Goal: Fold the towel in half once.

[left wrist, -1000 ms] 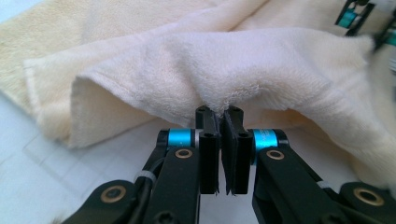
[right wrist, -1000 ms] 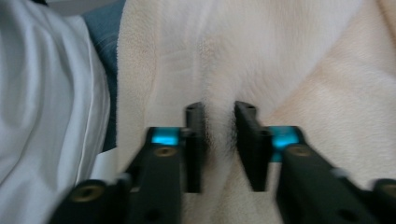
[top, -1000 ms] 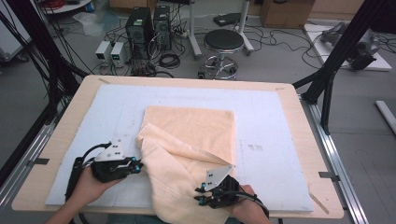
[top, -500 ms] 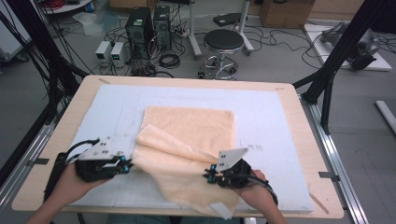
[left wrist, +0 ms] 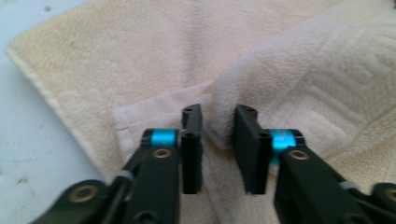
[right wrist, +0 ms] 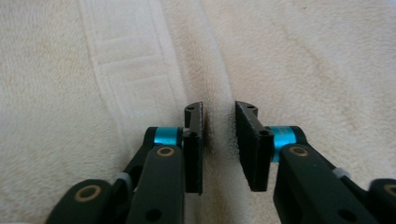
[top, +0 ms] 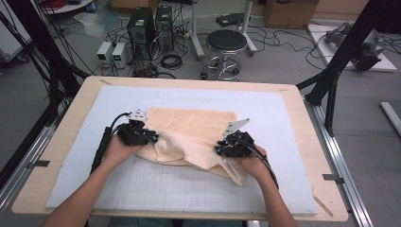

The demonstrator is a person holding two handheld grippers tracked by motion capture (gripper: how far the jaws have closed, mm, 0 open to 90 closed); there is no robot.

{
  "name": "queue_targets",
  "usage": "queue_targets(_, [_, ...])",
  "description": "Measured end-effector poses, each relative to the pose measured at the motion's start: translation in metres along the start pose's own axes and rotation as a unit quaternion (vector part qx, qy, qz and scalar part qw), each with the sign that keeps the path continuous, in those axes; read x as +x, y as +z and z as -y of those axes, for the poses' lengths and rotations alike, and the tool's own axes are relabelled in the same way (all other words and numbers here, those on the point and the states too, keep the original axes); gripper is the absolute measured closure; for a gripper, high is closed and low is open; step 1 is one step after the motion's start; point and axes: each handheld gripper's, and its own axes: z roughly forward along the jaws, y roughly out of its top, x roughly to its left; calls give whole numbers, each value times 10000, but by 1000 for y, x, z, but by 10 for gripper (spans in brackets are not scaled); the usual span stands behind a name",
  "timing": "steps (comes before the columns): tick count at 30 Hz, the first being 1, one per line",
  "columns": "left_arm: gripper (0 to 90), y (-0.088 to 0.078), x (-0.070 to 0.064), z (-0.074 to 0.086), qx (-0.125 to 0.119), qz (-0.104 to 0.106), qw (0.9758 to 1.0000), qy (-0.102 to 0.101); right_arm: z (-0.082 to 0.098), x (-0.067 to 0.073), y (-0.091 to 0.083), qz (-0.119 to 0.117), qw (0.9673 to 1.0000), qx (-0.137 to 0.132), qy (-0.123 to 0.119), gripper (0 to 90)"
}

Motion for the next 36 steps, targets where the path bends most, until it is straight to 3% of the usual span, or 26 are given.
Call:
queue_targets(5, [587, -25, -1, 4, -120, -83, 9998, 140, 3, 1, -25, 149, 9990, -418, 51, 672])
queue_targets(8, [587, -43, -12, 10, -414, 51, 9986, 319, 7, 6, -39, 109, 9982, -586, -21, 665])
queue_targets(10, [604, -47, -20, 15, -464, 132, 9978, 461, 10, 12, -47, 77, 9980, -611, -128, 654])
queue_targets(13, [628, -44, -33, 21, -370, 309, 9963, 707, 16, 23, -52, -123, 9976, -643, -220, 633])
queue_targets(16, [634, -33, -42, 24, -371, 498, 9951, 766, 24, 31, -47, -201, 9983, -455, -315, 617])
queue_targets(22, [627, -10, -53, 18, -288, 725, 9930, 884, 38, 27, -32, -163, 9994, -226, -197, 605])
queue_targets(23, [631, -5, -54, 18, -187, 744, 9928, 922, 39, 27, -29, -179, 9994, -212, -195, 613])
queue_targets(26, [667, 10, -58, 20, 77, 687, 9928, 982, 38, 26, -25, -174, 9994, -193, -209, 646])
queue_targets(28, [707, 12, -60, 20, 45, 586, 9930, 1020, 38, 27, -24, -183, 9994, -176, -240, 676])
queue_targets(32, [834, 9, -64, 20, 47, 514, 9922, 1134, 40, 28, -24, -203, 9992, -265, -239, 736])
queue_targets(36, [858, -1, -67, 20, 47, 522, 9908, 1252, 40, 28, -27, -229, 9988, -345, -248, 796])
